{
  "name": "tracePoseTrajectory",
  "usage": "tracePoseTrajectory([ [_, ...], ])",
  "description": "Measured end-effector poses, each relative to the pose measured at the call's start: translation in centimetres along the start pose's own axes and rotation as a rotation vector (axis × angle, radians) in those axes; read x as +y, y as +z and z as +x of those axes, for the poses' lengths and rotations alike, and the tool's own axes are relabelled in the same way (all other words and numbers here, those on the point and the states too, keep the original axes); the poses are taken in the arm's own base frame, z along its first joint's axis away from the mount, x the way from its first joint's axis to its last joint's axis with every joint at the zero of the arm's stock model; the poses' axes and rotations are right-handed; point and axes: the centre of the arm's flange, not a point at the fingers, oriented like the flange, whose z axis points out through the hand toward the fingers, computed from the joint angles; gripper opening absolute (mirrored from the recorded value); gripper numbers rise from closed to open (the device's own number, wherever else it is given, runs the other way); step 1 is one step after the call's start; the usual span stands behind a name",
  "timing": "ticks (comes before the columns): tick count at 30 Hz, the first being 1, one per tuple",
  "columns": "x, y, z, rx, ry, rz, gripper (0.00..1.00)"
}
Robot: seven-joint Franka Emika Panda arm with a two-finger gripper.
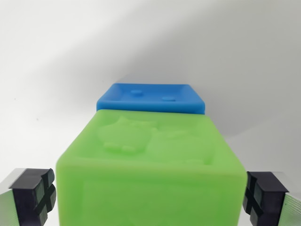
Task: Stack cube
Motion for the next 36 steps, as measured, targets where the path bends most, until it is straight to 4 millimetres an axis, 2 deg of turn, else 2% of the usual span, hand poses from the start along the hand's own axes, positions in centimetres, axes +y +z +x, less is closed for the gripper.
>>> tracePoseTrajectory([
  [14, -0.1, -2.6, 0.1, -0.001, 0.001, 0.004, 1.0],
  [27, -0.1, -6.8, 0.0, 0.0, -0.001, 0.006, 1.0],
  [36, 0.0, -10.6, -0.1, -0.001, -0.001, 0.008, 1.0],
])
